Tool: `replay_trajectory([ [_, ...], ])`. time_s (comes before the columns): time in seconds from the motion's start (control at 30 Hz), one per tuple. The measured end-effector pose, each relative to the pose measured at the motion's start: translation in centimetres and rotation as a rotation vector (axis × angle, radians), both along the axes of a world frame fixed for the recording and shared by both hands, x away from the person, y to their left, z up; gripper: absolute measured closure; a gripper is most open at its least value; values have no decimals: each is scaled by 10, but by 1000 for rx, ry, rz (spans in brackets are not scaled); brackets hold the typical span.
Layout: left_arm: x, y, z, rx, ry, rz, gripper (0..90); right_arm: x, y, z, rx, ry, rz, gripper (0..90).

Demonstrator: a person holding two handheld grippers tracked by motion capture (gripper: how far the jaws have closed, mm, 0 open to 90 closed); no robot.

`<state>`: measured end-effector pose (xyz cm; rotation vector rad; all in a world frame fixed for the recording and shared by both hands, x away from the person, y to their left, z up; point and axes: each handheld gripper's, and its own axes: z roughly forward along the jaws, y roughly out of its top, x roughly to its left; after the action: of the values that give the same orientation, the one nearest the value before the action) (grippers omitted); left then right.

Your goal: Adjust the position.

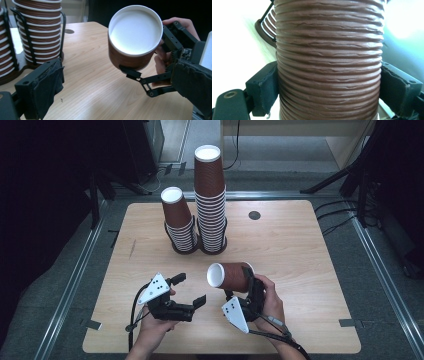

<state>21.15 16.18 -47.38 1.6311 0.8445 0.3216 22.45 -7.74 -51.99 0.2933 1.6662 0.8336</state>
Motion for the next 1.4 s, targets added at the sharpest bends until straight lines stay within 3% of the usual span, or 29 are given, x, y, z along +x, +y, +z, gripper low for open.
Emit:
replay_trajectory([
  [0.23,-1,-5,-1,10,-1,-22,0,-6,7,-2,-45,-39,32,126],
  [0.63,-2,-10,-1,11,6,-44,0,-14,18,-9,-103,-64,88,127],
  [1.23,-2,-14,-3,11,26,-70,0,-21,26,-13,-142,-81,140,127],
  [1.4,-2,-14,-3,7,22,-80,43,-22,27,-12,-151,-87,149,127],
])
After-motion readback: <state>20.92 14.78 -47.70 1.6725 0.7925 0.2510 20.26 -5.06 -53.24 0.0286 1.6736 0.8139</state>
